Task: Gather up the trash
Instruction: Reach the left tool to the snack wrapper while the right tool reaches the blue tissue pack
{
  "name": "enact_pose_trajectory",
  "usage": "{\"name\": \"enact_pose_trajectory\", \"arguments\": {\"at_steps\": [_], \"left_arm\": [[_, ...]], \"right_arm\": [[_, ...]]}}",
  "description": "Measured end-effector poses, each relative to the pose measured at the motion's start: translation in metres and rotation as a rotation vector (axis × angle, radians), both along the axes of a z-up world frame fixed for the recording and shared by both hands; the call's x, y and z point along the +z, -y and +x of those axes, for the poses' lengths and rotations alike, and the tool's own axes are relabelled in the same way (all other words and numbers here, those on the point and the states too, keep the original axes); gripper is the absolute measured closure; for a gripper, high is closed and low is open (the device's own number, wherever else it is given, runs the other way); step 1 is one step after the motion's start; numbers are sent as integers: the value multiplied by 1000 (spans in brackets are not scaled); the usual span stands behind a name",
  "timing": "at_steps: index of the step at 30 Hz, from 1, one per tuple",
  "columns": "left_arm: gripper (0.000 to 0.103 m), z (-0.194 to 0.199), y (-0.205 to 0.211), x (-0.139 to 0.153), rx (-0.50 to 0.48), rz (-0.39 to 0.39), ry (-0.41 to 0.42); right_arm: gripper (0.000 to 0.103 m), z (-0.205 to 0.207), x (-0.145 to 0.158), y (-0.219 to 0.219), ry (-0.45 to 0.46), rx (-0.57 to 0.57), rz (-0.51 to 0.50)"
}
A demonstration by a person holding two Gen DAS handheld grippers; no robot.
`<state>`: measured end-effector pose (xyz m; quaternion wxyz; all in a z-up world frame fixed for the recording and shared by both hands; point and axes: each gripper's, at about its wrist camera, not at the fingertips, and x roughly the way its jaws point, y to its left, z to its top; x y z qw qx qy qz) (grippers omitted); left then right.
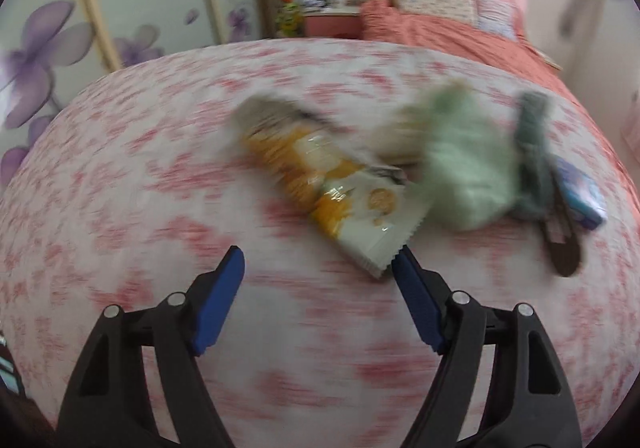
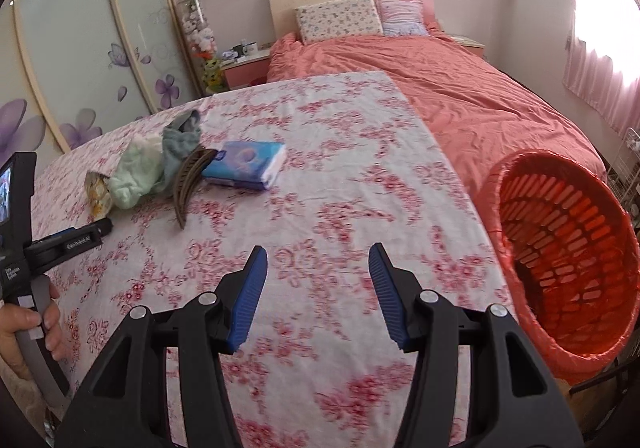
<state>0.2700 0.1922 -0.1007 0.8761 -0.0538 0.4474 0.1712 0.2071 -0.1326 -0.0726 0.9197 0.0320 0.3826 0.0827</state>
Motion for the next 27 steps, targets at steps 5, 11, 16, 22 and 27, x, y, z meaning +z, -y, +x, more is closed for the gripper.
{"name": "enact_pose_trajectory", "arguments": {"at_steps": [5, 11, 16, 22, 27], "left_arm": [[28, -9, -50, 3, 110, 8, -14], [19, -16, -61, 12, 89, -49, 36], [12, -16, -52, 23, 64, -76, 94], [12, 20, -47, 22, 76, -38, 63], [12, 47, -54, 17, 92, -40, 25]], "right_arm": [[49, 18, -7, -22, -14, 20, 11], [49, 62, -9, -36, -51, -19, 89], [35, 87, -7, -52, -58, -40, 118], [29, 106, -15, -70, -106, -61, 80], [23, 111, -14, -74, -112, -73, 54]]}}
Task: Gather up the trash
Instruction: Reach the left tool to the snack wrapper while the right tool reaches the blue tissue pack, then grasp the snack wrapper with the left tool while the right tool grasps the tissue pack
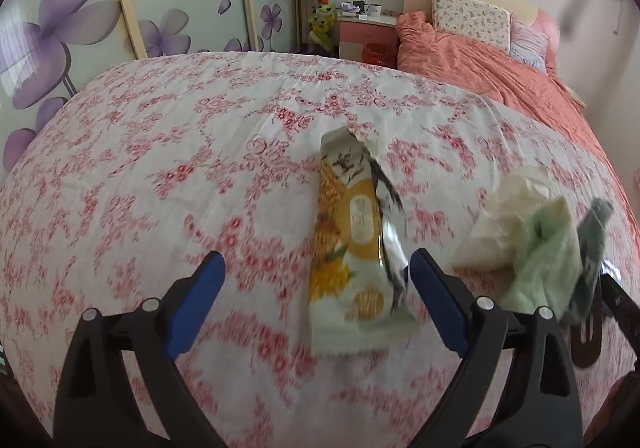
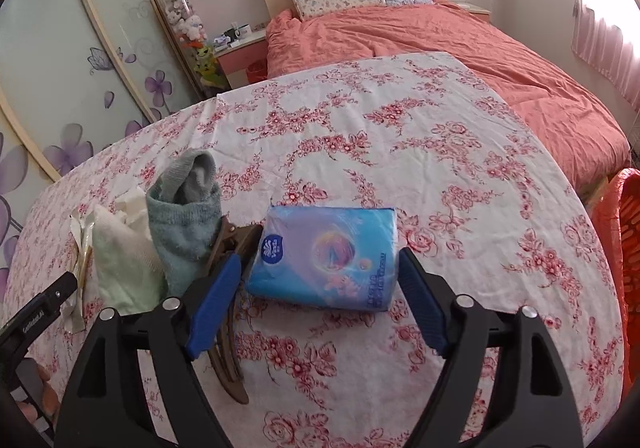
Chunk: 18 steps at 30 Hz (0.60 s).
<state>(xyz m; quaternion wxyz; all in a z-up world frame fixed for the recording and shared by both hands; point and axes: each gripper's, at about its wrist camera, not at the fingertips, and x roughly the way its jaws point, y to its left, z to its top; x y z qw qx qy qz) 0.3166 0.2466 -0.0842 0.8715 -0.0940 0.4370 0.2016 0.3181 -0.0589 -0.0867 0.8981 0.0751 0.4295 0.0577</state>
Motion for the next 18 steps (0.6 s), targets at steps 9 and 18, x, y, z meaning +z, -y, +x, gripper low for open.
{"name": "enact_pose_trajectory", "arguments": {"at_steps": [9, 18], "left_arm": [[28, 29, -24, -16, 27, -22, -52], [43, -18, 16, -14, -147, -30, -26]], "right_arm": [[28, 1, -3, 6, -10, 8, -43], [28, -50, -3, 55, 9, 68, -31]]}}
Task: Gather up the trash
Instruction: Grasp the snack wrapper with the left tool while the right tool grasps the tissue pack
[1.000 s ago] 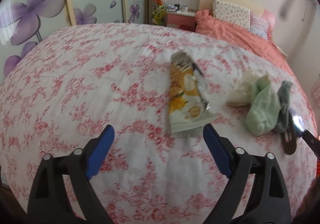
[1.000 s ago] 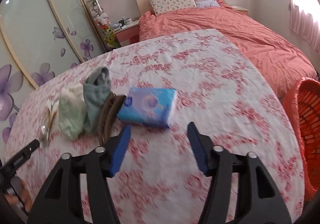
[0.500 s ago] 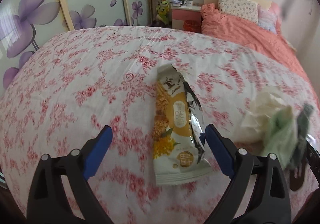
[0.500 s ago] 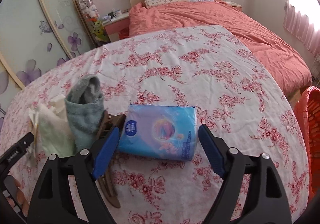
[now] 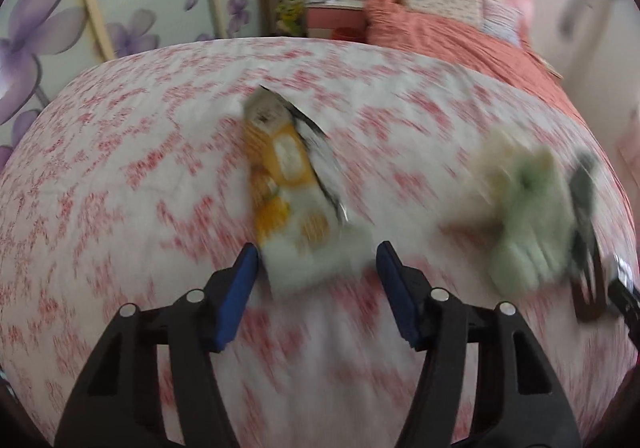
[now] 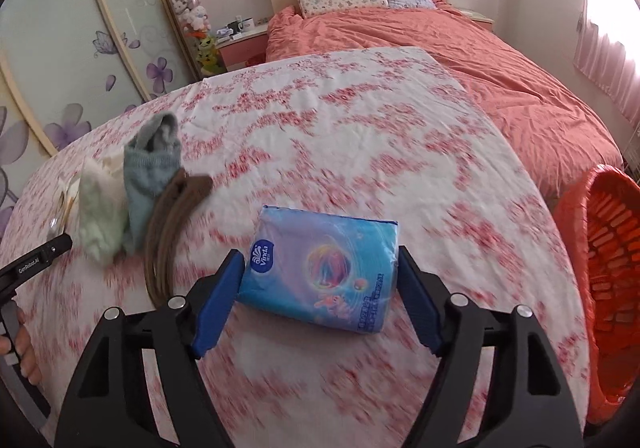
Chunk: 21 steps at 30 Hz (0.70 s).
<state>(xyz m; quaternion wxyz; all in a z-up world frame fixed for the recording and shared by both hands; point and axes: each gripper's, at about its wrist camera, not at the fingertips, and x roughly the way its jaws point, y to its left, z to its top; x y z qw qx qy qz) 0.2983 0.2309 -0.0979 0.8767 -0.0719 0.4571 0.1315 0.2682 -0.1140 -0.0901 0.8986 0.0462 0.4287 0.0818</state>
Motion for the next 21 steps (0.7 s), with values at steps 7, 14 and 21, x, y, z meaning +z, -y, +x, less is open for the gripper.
{"name": "enact_pose_trajectory", "arguments": {"at_steps": [7, 14, 21], "left_arm": [[42, -50, 53, -1, -164, -19, 28], [38, -53, 56, -2, -112, 15, 24], [18, -42, 23, 28, 29, 47, 112]], "right_arm": [[28, -35, 1, 17, 17, 29, -44], [24, -26, -4, 13, -6, -57, -51], [24, -26, -7, 10, -7, -84, -80]]}}
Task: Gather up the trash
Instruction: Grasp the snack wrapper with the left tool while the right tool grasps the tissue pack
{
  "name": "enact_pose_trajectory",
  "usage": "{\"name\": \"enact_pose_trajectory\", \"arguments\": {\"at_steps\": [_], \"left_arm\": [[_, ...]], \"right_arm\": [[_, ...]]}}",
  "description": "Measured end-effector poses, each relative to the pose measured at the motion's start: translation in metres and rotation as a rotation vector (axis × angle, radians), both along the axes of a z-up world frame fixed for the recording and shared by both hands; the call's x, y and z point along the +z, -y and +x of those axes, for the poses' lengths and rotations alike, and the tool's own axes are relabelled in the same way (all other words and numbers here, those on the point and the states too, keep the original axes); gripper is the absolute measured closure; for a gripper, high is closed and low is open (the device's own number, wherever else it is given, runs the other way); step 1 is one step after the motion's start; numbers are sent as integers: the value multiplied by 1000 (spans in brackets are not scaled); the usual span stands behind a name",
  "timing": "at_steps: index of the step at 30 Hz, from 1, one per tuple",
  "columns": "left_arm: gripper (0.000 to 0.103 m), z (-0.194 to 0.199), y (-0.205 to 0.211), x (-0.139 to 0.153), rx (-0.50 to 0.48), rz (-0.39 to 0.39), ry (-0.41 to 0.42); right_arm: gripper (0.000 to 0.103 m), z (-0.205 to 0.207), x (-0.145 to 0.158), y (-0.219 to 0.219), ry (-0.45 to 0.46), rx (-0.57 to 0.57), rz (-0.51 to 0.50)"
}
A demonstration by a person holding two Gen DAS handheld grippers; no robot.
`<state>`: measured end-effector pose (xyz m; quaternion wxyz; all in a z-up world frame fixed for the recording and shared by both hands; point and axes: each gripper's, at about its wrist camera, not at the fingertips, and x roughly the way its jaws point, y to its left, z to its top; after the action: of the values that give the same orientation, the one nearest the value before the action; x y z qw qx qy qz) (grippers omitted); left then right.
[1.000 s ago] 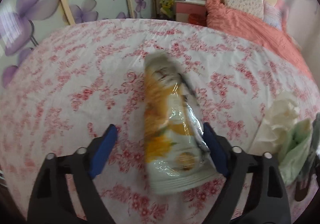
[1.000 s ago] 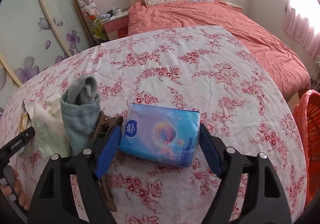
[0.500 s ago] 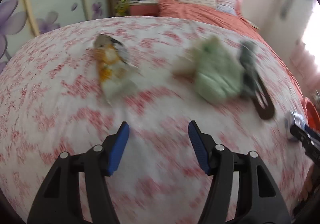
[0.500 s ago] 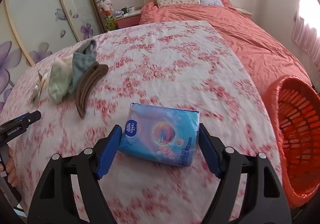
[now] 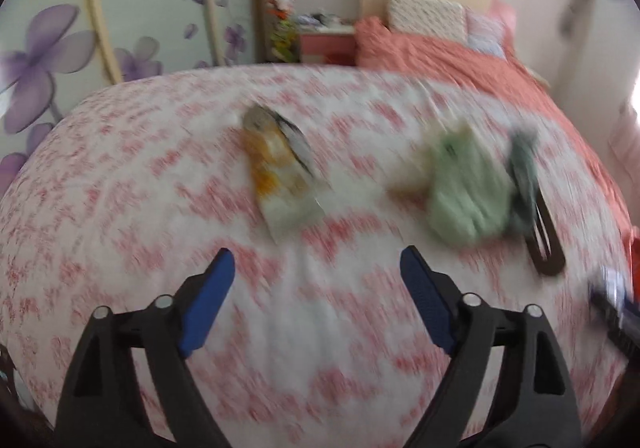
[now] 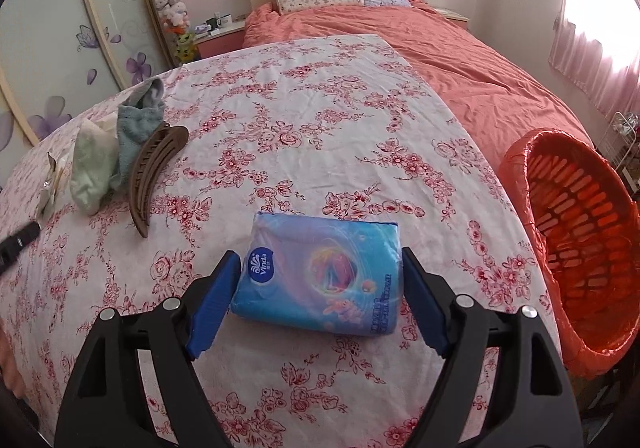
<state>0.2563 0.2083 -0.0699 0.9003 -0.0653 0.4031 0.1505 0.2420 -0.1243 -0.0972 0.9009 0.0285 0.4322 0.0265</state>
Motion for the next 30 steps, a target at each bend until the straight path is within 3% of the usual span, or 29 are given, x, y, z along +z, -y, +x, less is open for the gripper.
{"name": "enact_pose_trajectory", "arguments": {"at_steps": [5, 13, 17, 21, 24, 30], "left_arm": [[18, 39, -30, 1, 86, -9, -24], [18, 84, -59, -23, 148, -75, -117], [29, 94, -63, -29, 161, -68, -133], [55, 92, -57, -26, 111, -45, -115], [61, 85, -48, -26, 54, -44, -105], [61, 52, -11, -26, -118, -67, -86]], "right_arm": [[24, -2, 0, 0, -1, 0, -9], [24, -3, 1, -2, -2, 7, -12], [24, -2, 1, -4, -5, 12, -10], [28, -3, 1, -5, 2, 26, -14], [29, -4, 2, -4, 5, 48, -3], [30, -8, 3, -4, 9, 96, 11]]}}
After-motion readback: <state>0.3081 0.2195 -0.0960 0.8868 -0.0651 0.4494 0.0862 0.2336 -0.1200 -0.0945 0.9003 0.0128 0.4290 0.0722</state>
